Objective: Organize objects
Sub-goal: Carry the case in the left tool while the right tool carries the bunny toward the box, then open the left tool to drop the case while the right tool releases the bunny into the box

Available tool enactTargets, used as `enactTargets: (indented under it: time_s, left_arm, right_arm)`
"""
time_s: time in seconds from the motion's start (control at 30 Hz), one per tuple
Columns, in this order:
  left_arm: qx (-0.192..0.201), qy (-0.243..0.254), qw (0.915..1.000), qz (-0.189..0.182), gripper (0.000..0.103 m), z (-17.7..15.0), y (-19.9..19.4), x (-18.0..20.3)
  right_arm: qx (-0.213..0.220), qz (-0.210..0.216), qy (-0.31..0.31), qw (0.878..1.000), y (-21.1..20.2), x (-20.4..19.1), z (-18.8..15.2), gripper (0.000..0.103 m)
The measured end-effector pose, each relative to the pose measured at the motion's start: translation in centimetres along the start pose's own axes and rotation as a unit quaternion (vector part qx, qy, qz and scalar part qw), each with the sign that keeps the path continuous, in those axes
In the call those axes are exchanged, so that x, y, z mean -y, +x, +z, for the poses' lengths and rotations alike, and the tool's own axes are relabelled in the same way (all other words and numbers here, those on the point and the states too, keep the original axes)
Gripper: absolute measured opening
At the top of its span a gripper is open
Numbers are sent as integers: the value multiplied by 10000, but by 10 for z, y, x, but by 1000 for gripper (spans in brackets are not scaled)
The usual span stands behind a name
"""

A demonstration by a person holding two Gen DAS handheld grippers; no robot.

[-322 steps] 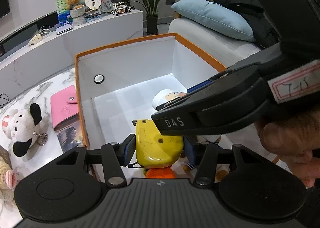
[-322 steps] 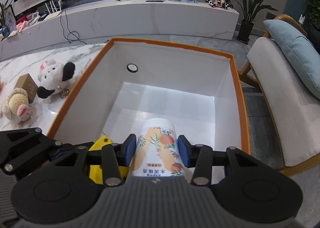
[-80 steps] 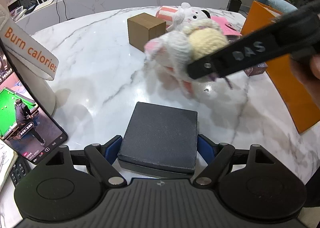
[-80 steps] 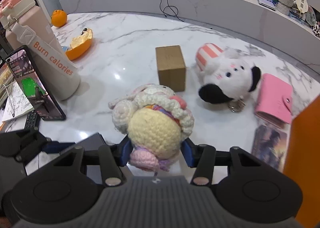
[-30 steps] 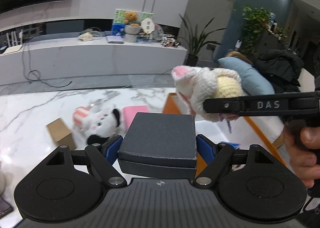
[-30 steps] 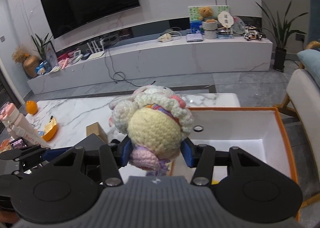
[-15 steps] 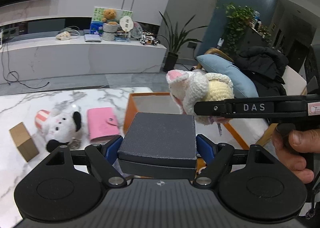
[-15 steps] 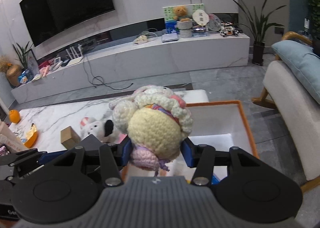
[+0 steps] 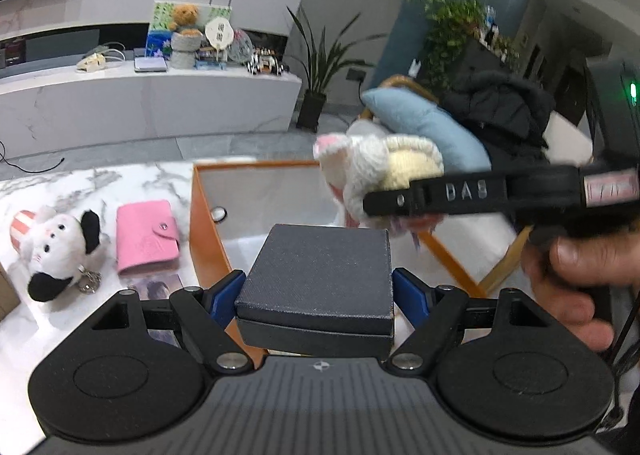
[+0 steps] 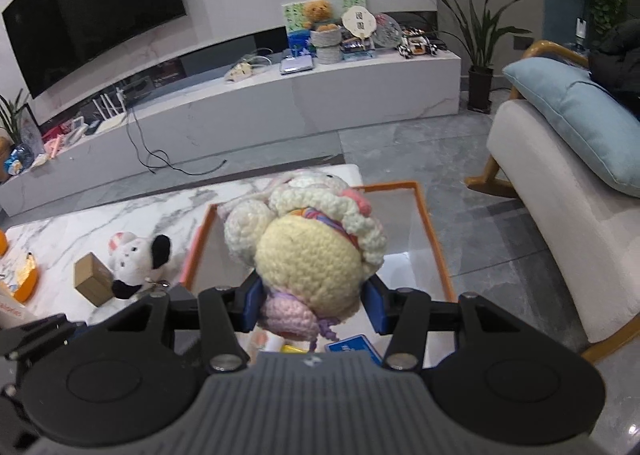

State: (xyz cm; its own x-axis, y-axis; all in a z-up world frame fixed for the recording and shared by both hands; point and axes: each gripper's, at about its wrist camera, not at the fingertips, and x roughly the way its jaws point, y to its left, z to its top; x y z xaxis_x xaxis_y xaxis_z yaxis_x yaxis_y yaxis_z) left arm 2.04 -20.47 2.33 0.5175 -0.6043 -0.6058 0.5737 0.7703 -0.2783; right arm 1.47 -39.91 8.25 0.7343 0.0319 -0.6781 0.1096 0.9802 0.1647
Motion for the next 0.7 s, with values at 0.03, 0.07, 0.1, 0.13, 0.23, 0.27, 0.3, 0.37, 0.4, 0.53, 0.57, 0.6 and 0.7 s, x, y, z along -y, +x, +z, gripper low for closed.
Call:
enactTargets:
  time_s: [0.03, 0.07, 0.1, 0.13, 0.23, 0.27, 0.3, 0.37, 0.4, 0.53, 0.57, 0.6, 0.7]
  left_arm:
    - [-32, 52, 10000, 21, 93, -2, 3, 2]
    - [33, 188, 9998, 59, 93, -4, 4, 6]
    - [40, 331, 9994, 136, 93, -4, 6, 10]
    - [36, 473, 9987, 210, 92, -5, 7, 15]
    - [21, 847, 9956, 411, 92, -10, 12, 28]
    - [3, 940, 9946, 448, 92, -11, 15, 32]
    - [-34, 971, 9943, 441, 92, -12, 17, 34]
    - [-135, 937, 9949, 357, 91, -15, 23, 35]
    - [-179, 931, 9950, 329, 91, -16, 26, 36]
    - [-366, 925, 9942, 397, 91, -21, 39, 37]
    - [-399, 913, 9942, 396, 91, -22, 41, 37]
    - [-419, 914, 9942, 391, 91, -22, 43, 37]
    - [-410, 965, 9933, 478, 91, -22, 44, 40]
  right_arm:
    - [-28, -32, -12, 10000, 3, 1, 0, 53]
    - [-60, -54, -31, 10000, 7, 1, 0, 53]
    - [-98, -66, -51, 9999, 11, 1, 0, 53]
    - [-133, -71, -75, 9999, 14, 0, 0, 53]
    - [-230, -105, -178, 9995, 23, -4, -2, 53]
    - [-257, -114, -194, 9994, 25, -4, -2, 53]
    - [-284, -118, -207, 9993, 27, -4, -3, 53]
    - [-349, -122, -241, 9990, 31, -4, -4, 53]
    - [-392, -119, -273, 9988, 33, -3, -5, 53]
    - [-602, -108, -414, 9973, 41, -5, -10, 53]
    - [-642, -120, -434, 9969, 43, -5, -11, 53]
    - [-676, -139, -457, 9966, 46, -5, -12, 53]
    - [-745, -178, -481, 9959, 51, -3, -14, 53]
